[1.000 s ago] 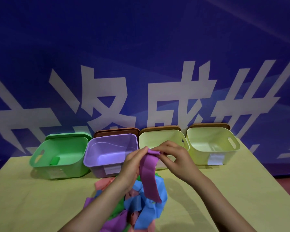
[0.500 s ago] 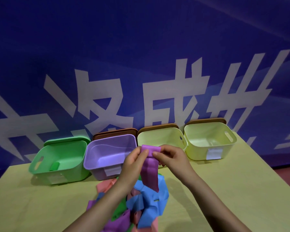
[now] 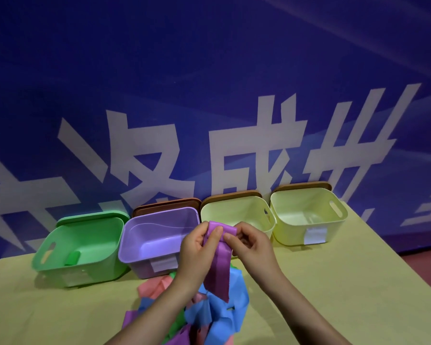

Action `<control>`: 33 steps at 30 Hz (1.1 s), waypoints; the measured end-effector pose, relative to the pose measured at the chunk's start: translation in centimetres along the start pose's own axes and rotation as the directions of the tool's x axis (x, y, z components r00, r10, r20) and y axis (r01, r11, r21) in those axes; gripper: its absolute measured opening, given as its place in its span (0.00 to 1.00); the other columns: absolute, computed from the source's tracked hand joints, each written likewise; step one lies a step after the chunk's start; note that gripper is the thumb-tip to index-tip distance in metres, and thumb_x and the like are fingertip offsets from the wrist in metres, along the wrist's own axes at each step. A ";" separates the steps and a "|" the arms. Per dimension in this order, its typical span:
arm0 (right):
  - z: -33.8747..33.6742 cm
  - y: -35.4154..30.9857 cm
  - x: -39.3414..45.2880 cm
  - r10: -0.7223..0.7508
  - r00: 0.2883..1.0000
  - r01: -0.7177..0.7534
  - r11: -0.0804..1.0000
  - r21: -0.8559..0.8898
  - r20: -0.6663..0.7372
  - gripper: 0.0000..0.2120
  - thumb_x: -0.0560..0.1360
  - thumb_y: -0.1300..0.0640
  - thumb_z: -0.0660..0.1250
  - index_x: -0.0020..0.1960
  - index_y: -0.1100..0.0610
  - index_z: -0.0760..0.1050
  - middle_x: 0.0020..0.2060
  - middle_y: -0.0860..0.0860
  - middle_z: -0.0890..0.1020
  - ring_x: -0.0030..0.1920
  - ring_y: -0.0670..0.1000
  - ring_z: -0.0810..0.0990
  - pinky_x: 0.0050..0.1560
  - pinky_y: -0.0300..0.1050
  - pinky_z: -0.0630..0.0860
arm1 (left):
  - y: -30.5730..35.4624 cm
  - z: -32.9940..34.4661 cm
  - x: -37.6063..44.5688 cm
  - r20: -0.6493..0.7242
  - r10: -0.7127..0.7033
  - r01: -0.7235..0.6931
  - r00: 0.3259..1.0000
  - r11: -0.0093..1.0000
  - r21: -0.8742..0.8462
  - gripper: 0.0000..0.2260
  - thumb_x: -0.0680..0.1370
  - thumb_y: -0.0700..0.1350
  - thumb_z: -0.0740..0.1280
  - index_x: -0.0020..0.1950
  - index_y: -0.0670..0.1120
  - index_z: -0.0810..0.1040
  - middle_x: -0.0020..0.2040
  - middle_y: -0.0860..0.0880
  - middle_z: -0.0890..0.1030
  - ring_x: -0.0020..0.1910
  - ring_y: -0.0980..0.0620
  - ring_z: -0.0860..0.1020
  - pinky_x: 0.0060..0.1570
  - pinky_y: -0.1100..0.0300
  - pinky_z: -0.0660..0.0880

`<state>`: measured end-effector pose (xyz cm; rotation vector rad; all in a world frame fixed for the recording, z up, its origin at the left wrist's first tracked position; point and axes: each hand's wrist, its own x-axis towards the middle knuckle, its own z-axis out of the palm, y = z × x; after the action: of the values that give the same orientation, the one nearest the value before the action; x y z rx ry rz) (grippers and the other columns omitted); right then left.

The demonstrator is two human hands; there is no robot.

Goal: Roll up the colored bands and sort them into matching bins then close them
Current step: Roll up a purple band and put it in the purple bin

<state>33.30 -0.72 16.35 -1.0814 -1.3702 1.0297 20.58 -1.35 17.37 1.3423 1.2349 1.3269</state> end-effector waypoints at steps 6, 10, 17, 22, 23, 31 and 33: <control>-0.5 -0.1 0.5 0.012 1.000 -0.011 0.998 0.055 -0.019 0.09 0.71 0.58 0.71 0.37 0.62 0.76 0.29 0.53 0.74 0.32 0.48 0.72 0.35 0.45 0.70 | 0.3 -0.2 0.1 0.106 -0.376 0.390 0.921 0.877 -0.280 0.17 0.69 0.55 0.68 0.48 0.43 0.82 0.42 0.38 0.83 0.39 0.42 0.81 0.46 0.47 0.77; -0.5 0.3 0.7 -0.005 0.997 0.006 1.000 0.017 -0.080 0.08 0.73 0.66 0.70 0.43 0.54 0.82 0.34 0.57 0.78 0.35 0.47 0.73 0.38 0.40 0.71 | -0.1 -0.2 -0.1 0.096 -0.407 0.418 0.908 0.872 -0.255 0.12 0.77 0.49 0.65 0.49 0.41 0.82 0.38 0.39 0.82 0.34 0.44 0.80 0.38 0.54 0.78; -0.2 1.1 0.4 -0.280 0.956 0.292 0.915 -0.278 0.081 0.21 0.73 0.60 0.69 0.58 0.37 0.78 0.36 0.43 0.71 0.37 0.44 0.73 0.39 0.32 0.69 | -1.0 -0.8 -0.4 0.058 -0.477 0.475 0.877 0.846 -0.243 0.14 0.81 0.47 0.58 0.49 0.42 0.81 0.42 0.40 0.83 0.37 0.46 0.80 0.39 0.56 0.75; -0.9 1.3 0.1 -0.298 0.925 0.366 0.864 -0.345 0.237 0.17 0.73 0.56 0.63 0.58 0.42 0.79 0.42 0.44 0.71 0.43 0.44 0.74 0.44 0.36 0.72 | -0.8 -1.5 -0.5 0.144 -0.450 0.472 0.881 0.815 -0.337 0.20 0.82 0.46 0.49 0.50 0.38 0.78 0.39 0.42 0.82 0.35 0.50 0.80 0.36 0.58 0.75; -1.1 1.2 0.1 -0.282 0.928 0.354 0.869 -0.344 0.243 0.17 0.73 0.56 0.62 0.58 0.42 0.79 0.43 0.44 0.71 0.44 0.45 0.74 0.45 0.37 0.73 | -0.8 -1.5 -0.5 0.153 -0.443 0.469 0.883 0.821 -0.327 0.21 0.83 0.47 0.48 0.51 0.39 0.78 0.41 0.41 0.83 0.36 0.50 0.80 0.38 0.57 0.74; -1.9 0.9 -0.3 -0.167 0.963 0.215 0.950 -0.229 0.212 0.22 0.70 0.67 0.59 0.53 0.50 0.84 0.46 0.50 0.74 0.49 0.46 0.75 0.49 0.32 0.70 | -1.2 -0.8 0.3 0.149 -0.411 0.436 0.900 0.870 -0.232 0.12 0.82 0.40 0.56 0.51 0.39 0.79 0.46 0.38 0.80 0.42 0.44 0.77 0.40 0.56 0.71; -2.1 0.7 -0.2 -0.137 0.972 0.174 0.966 -0.194 0.189 0.18 0.72 0.64 0.61 0.52 0.49 0.84 0.46 0.50 0.74 0.49 0.47 0.76 0.49 0.33 0.70 | -1.1 -0.6 0.4 0.156 -0.415 0.441 0.896 0.868 -0.226 0.12 0.82 0.39 0.56 0.52 0.39 0.79 0.46 0.38 0.81 0.43 0.44 0.77 0.41 0.55 0.71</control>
<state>35.41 -0.69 15.74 -1.0343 -1.7089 0.8954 19.87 -0.85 16.38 0.8741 1.1612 1.0420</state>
